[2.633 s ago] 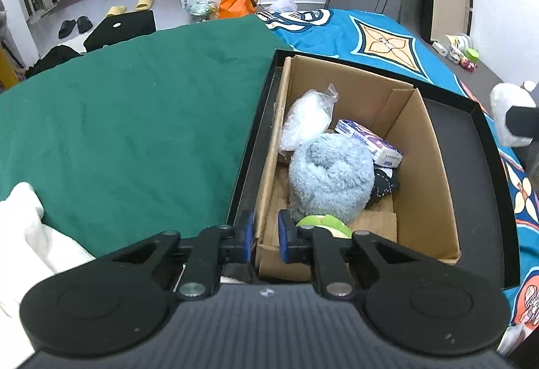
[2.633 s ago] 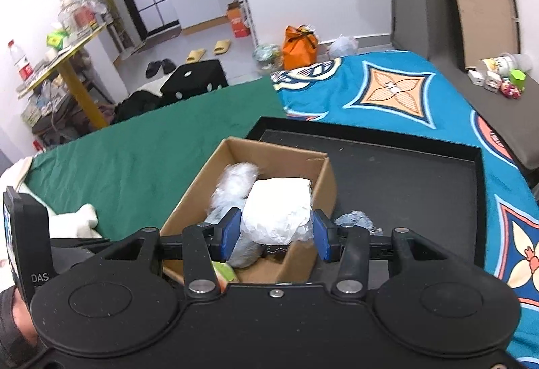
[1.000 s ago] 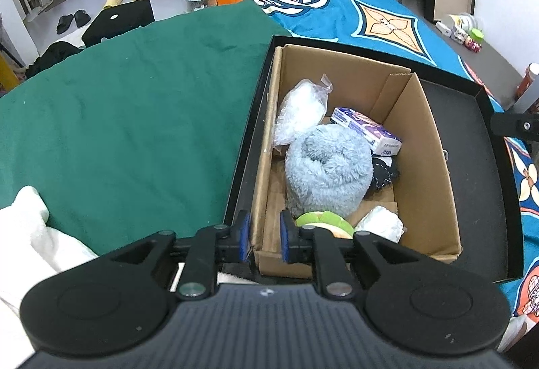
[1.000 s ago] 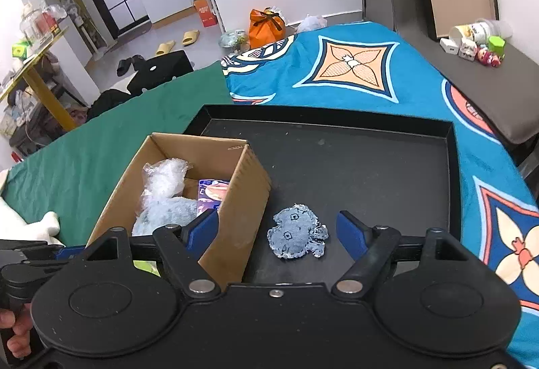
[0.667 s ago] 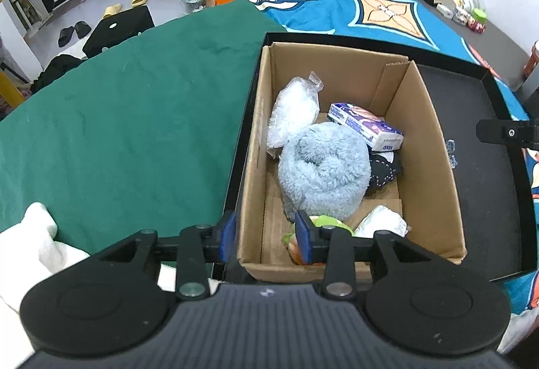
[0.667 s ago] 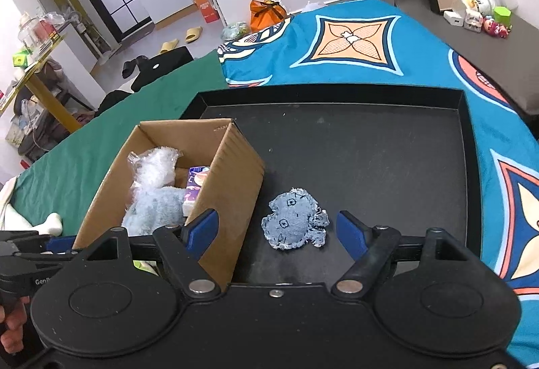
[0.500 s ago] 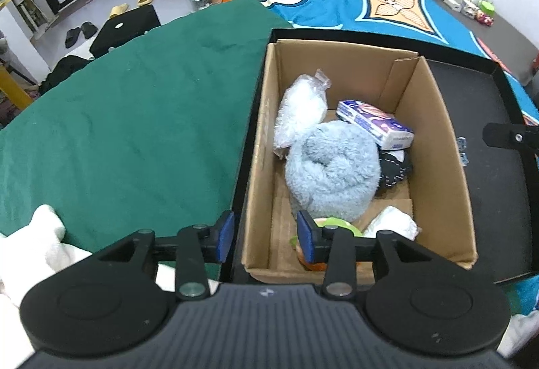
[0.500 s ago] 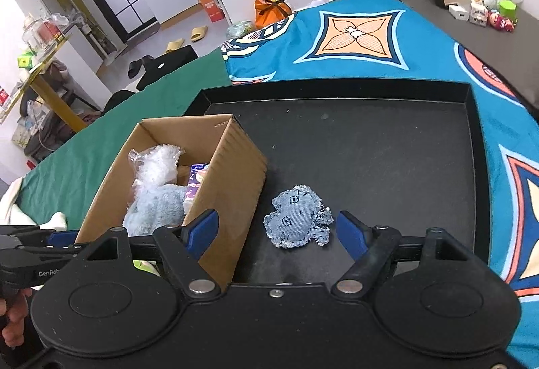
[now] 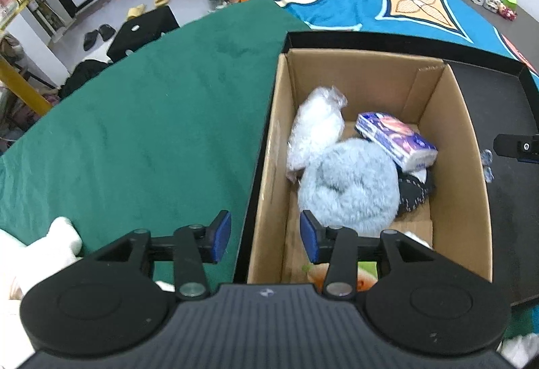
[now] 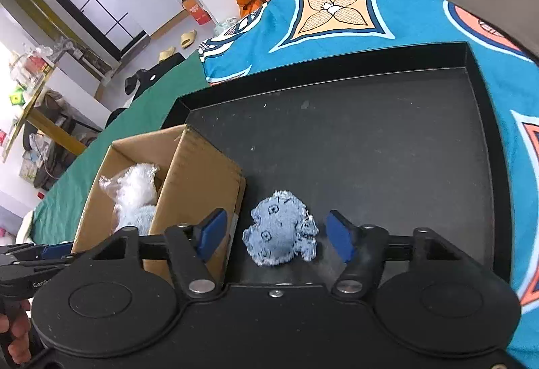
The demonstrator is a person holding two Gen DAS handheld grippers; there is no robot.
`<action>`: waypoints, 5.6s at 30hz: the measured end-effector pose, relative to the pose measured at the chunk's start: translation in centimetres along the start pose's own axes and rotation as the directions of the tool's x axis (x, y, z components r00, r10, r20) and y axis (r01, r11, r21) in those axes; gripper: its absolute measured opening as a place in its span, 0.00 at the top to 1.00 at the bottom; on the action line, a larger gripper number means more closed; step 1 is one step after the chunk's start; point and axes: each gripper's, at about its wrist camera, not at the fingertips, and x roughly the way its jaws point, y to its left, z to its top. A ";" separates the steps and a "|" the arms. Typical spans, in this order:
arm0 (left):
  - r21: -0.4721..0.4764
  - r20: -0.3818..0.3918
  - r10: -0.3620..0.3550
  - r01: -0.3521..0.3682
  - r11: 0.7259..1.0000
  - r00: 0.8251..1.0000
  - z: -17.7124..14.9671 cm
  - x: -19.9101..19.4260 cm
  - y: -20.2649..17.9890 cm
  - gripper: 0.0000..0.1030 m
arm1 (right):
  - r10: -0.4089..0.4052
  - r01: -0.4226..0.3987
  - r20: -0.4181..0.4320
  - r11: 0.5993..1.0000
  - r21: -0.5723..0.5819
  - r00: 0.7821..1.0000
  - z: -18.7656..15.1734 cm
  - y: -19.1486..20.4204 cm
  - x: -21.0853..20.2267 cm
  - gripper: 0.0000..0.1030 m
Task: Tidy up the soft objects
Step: 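Move the right tool over the tray to the blue denim plush, then lower the right tool onto the blue denim plush and close on it, then lift the denim plush with the right tool and carry it over the box, then open the right tool to drop the denim plush into the box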
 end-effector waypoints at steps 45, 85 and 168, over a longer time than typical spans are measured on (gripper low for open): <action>-0.004 0.010 -0.014 0.014 1.000 1.000 -1.7 -2.2 -0.4 0.58 | -0.134 0.134 -0.044 0.991 -0.002 0.990 -2.1 -2.1 -1.2 0.70; 0.006 -0.031 -0.064 0.064 0.998 0.997 -0.9 0.9 -0.1 0.58 | -0.208 0.197 -0.051 0.965 -0.176 0.977 -2.3 0.8 1.4 0.72; -0.139 0.105 -0.319 0.331 0.933 0.942 -4.7 0.0 6.2 0.90 | -0.166 0.184 0.084 0.934 -0.307 0.983 -2.6 19.0 -6.1 0.51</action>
